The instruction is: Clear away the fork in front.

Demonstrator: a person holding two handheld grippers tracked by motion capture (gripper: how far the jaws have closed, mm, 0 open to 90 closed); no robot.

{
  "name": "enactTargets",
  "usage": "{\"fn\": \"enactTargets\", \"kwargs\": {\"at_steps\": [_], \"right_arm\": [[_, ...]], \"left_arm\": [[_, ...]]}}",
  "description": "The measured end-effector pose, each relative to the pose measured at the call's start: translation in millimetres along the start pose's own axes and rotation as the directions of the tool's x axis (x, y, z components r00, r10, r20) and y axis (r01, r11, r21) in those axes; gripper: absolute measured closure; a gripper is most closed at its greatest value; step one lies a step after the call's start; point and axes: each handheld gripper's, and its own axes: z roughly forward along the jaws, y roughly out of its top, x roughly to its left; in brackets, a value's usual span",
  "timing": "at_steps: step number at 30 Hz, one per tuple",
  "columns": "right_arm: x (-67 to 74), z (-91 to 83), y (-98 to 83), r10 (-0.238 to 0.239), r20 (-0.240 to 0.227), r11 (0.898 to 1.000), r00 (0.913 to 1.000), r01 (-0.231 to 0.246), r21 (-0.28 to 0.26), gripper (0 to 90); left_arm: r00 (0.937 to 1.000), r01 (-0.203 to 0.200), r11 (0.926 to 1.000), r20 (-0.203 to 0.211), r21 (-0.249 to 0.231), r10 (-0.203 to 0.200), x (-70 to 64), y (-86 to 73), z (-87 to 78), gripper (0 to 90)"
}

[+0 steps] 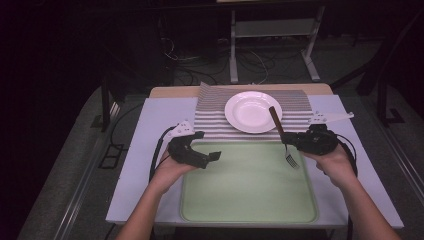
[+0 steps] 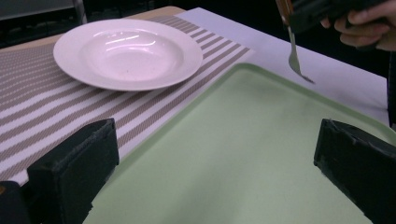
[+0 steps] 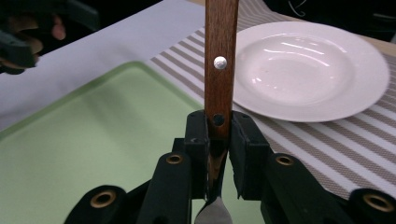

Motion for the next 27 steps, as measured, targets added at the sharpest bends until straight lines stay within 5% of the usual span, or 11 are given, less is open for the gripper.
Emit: {"fn": "enactTargets", "kwargs": {"at_steps": [7,16,23,27], "right_arm": [[14.6,4.1,-12.2,-0.009,-0.041,1.0,0.9991,0.009,-0.002,77.2],[31.9,7.7,-24.5,-0.016,-0.093,1.0,0.9955,0.014,-0.022,77.1],[46.9,20.0,-25.3,-0.063,-0.14,0.998,0.9882,0.062,-0.008,77.2],[55.2,23.3,-25.2,-0.07,-0.173,0.998,0.9824,0.069,-0.016,77.2]], "left_arm": [[0.9998,0.0,0.9993,0.02,-0.037,0.001,-7.8,8.7,12.1,0.0],[0.9979,-0.007,0.9998,0.065,-0.019,0.009,-27.5,4.8,17.0,0.0],[0.9966,-0.026,0.9997,0.078,-0.001,0.026,-38.5,-0.3,23.2,0.0],[0.9969,-0.004,0.9998,0.078,-0.018,0.006,-43.5,2.2,22.8,1.4]]}}
